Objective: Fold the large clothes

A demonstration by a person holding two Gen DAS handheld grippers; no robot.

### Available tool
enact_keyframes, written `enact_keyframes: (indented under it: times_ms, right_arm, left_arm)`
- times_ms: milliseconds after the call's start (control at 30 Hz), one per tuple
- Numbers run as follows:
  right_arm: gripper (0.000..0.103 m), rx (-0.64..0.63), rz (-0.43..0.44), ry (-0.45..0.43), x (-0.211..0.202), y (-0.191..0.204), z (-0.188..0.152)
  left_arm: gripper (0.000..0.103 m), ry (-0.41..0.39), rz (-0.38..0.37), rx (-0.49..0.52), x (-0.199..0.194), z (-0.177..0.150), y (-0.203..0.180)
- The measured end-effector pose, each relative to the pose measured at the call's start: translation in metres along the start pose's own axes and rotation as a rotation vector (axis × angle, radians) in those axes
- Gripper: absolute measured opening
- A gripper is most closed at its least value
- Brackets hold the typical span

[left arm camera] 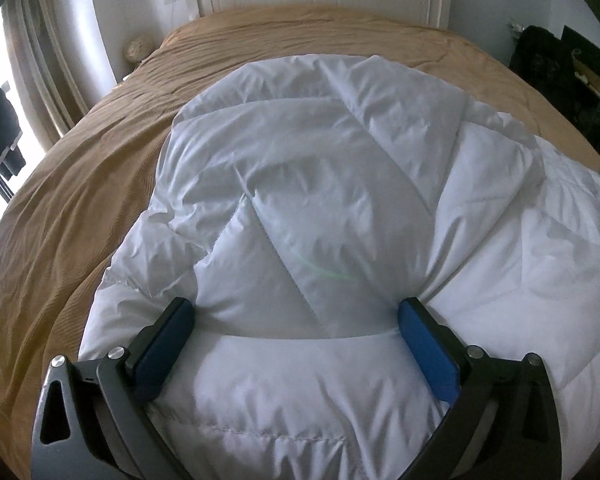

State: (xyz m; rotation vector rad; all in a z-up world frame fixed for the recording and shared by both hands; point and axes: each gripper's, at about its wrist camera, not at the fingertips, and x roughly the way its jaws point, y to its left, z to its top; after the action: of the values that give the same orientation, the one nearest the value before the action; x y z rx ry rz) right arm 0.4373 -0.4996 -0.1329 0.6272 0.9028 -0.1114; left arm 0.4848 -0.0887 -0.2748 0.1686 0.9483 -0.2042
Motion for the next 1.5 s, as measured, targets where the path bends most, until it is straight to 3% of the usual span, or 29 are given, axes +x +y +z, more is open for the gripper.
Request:
enact_keyframes:
  times_ms: [100, 233, 333, 400, 467, 533, 633, 700, 767, 833, 933, 1033, 1133, 1200, 1300, 1333, 1500]
  right_arm:
    - [0.096, -0.094, 0.025, -0.02, -0.035, -0.001, -0.049]
    - [0.095, -0.304, -0.16, -0.055, -0.031, -0.02, -0.11]
    - [0.097, -0.388, -0.23, -0.109, -0.015, -0.024, -0.131]
    - [0.099, -0.35, -0.222, -0.104, -0.013, -0.027, -0.127]
    - [0.102, -0.345, -0.213, -0.091, -0.009, -0.027, -0.125]
    - [0.102, -0.35, -0.218, -0.095, -0.004, -0.026, -0.119]
    - [0.102, -0.348, -0.22, -0.097, -0.006, -0.029, -0.119]
    - [0.102, -0.352, -0.228, -0.098, -0.008, -0.026, -0.126]
    - [0.103, -0.356, -0.249, -0.095, -0.009, -0.022, -0.129]
    - [0.103, -0.36, -0.271, -0.097, -0.008, -0.017, -0.131]
    - [0.103, -0.363, -0.295, -0.116, -0.013, -0.019, -0.134]
    - [0.103, -0.365, -0.33, -0.135, -0.024, -0.023, -0.136]
    - [0.103, -0.325, -0.367, -0.174, -0.054, -0.031, -0.136]
    - [0.103, -0.296, -0.346, -0.202, -0.081, -0.041, -0.138]
    - [0.103, -0.231, -0.277, -0.182, -0.108, -0.064, -0.144]
    - [0.103, -0.156, -0.214, -0.155, -0.12, -0.082, -0.148]
    - [0.103, 0.247, 0.13, -0.053, -0.142, -0.161, -0.183]
  left_arm:
    - [0.103, -0.001, 0.004, -0.001, 0.0, 0.0, 0.0]
    - [0.103, 0.004, -0.007, -0.008, -0.008, 0.002, -0.003]
    - [0.095, -0.009, 0.024, -0.02, -0.03, 0.02, -0.007]
    - [0.097, -0.08, -0.035, -0.008, -0.049, 0.037, -0.016]
    - [0.101, -0.097, -0.089, 0.039, -0.053, 0.058, -0.037]
    - [0.102, -0.039, -0.12, 0.088, -0.032, 0.079, -0.061]
    - [0.103, 0.141, -0.041, 0.126, 0.034, 0.1, -0.078]
    - [0.103, 0.192, -0.089, 0.077, 0.06, 0.113, -0.065]
    - [0.103, 0.16, -0.015, 0.074, 0.064, 0.124, -0.049]
    - [0.103, 0.137, 0.17, 0.08, 0.071, 0.133, -0.02]
    - [0.103, 0.167, 0.263, 0.007, 0.077, 0.13, 0.036]
    - [0.101, 0.111, 0.268, -0.093, 0.054, 0.123, 0.087]
    - [0.101, -0.002, 0.154, -0.199, 0.005, 0.106, 0.128]
    - [0.101, -0.039, -0.02, -0.307, -0.026, 0.078, 0.152]
    - [0.101, -0.006, -0.241, -0.438, -0.05, 0.026, 0.167]
    - [0.101, 0.02, -0.328, -0.493, -0.054, 0.0, 0.17]
    - [0.101, 0.125, -0.525, -0.678, -0.045, -0.092, 0.163]
